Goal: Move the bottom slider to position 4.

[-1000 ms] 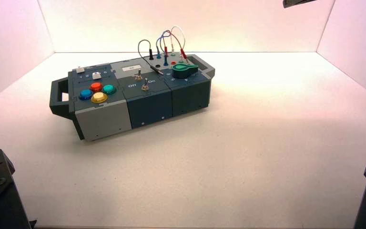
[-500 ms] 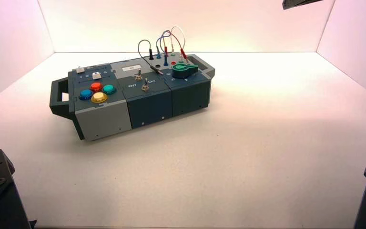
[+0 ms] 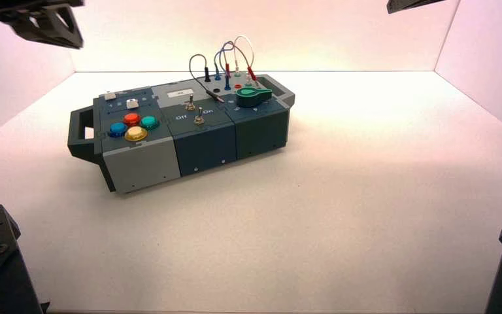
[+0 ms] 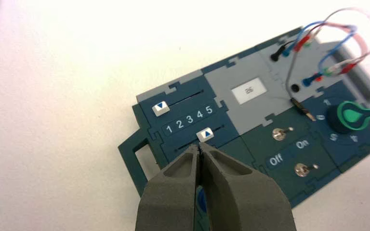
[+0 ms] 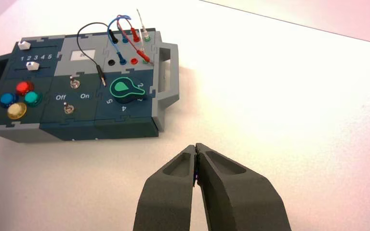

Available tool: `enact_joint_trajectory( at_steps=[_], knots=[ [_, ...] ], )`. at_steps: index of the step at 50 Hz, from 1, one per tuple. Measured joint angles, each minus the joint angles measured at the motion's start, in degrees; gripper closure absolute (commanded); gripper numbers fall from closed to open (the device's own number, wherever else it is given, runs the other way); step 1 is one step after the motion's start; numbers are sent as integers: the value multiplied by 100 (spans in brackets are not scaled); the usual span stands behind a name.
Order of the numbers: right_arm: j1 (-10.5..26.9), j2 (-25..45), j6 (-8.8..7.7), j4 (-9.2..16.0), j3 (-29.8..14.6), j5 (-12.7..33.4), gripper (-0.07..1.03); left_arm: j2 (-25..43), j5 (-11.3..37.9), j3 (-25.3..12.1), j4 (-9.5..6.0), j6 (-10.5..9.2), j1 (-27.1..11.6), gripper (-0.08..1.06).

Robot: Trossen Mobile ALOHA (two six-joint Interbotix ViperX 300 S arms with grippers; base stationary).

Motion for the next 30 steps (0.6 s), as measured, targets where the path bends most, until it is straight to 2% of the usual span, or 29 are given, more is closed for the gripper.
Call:
enact_joint_trajectory(
  at_steps=[16,30],
  knots=[
    [-9,-9,9,0,0,0,98,1652,9,-747,-26,-62,-334,100],
    [0,-9,9,0,0,0,98,2320,9,-1037,-35,-70,-457,100]
  ],
)
